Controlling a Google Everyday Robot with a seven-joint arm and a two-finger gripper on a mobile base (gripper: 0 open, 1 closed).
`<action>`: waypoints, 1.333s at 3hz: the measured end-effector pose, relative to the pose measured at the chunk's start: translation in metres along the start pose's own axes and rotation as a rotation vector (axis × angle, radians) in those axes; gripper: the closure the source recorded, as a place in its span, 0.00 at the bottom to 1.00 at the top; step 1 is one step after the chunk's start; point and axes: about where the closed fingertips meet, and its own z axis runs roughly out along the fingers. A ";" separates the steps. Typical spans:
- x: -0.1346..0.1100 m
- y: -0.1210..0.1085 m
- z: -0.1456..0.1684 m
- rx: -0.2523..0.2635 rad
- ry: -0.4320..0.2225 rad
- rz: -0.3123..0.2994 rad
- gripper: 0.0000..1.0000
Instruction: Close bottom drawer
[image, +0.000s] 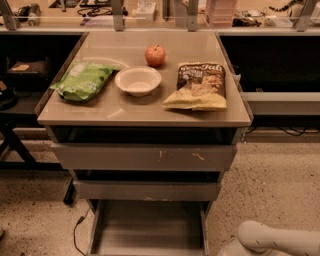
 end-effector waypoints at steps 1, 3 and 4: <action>0.003 -0.024 0.016 0.018 -0.018 0.016 1.00; 0.019 -0.069 0.051 0.058 -0.072 0.065 1.00; 0.019 -0.069 0.052 0.059 -0.073 0.065 1.00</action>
Offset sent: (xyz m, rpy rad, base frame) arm 0.0256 -0.0191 -0.0840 -0.0069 -0.0255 -0.1043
